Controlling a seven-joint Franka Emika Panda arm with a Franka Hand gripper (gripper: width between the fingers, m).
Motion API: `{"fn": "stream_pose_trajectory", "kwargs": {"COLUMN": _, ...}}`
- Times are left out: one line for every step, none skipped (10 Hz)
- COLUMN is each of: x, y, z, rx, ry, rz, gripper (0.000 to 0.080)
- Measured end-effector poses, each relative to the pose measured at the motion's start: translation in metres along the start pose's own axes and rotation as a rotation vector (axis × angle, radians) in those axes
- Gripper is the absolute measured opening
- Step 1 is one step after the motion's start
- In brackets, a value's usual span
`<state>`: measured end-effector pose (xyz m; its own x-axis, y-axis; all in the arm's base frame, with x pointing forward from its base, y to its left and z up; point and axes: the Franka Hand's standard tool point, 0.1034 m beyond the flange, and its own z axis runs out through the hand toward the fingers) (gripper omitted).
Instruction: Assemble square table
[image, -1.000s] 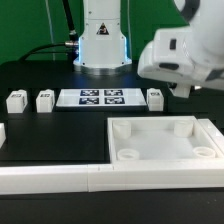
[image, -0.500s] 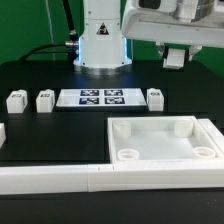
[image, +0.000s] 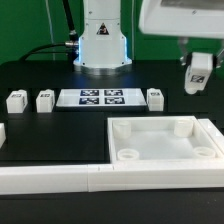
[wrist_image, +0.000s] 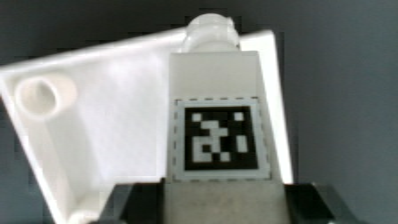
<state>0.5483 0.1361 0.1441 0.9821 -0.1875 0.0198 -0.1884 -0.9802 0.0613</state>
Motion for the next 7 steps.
{"fn": "stream_pose_trajectory", "kwargs": {"x": -0.004, "y": -0.010, "z": -0.015, "rx": -0.006, "ry": 0.032, "rz": -0.020, "gripper": 0.0290}}
{"fn": "stream_pose_trajectory", "kwargs": {"x": -0.001, "y": -0.018, "z": -0.018, "rx": 0.035, "ry": 0.109, "rz": -0.020, "gripper": 0.0290}}
{"fn": "stream_pose_trajectory", "kwargs": {"x": -0.004, "y": -0.025, "z": -0.015, "rx": 0.066, "ry": 0.168, "rz": -0.024, "gripper": 0.0290}}
{"fn": "stream_pose_trajectory", "kwargs": {"x": -0.007, "y": -0.031, "z": -0.013, "rx": 0.094, "ry": 0.209, "rz": -0.021, "gripper": 0.0290}}
{"fn": "stream_pose_trajectory", "kwargs": {"x": -0.008, "y": -0.037, "z": -0.012, "rx": 0.142, "ry": 0.270, "rz": -0.028, "gripper": 0.0290}}
{"fn": "stream_pose_trajectory", "kwargs": {"x": -0.005, "y": -0.028, "z": -0.001, "rx": 0.181, "ry": 0.338, "rz": -0.050, "gripper": 0.0290}}
{"fn": "stream_pose_trajectory", "kwargs": {"x": 0.009, "y": -0.020, "z": 0.000, "rx": 0.200, "ry": 0.395, "rz": -0.051, "gripper": 0.0290}}
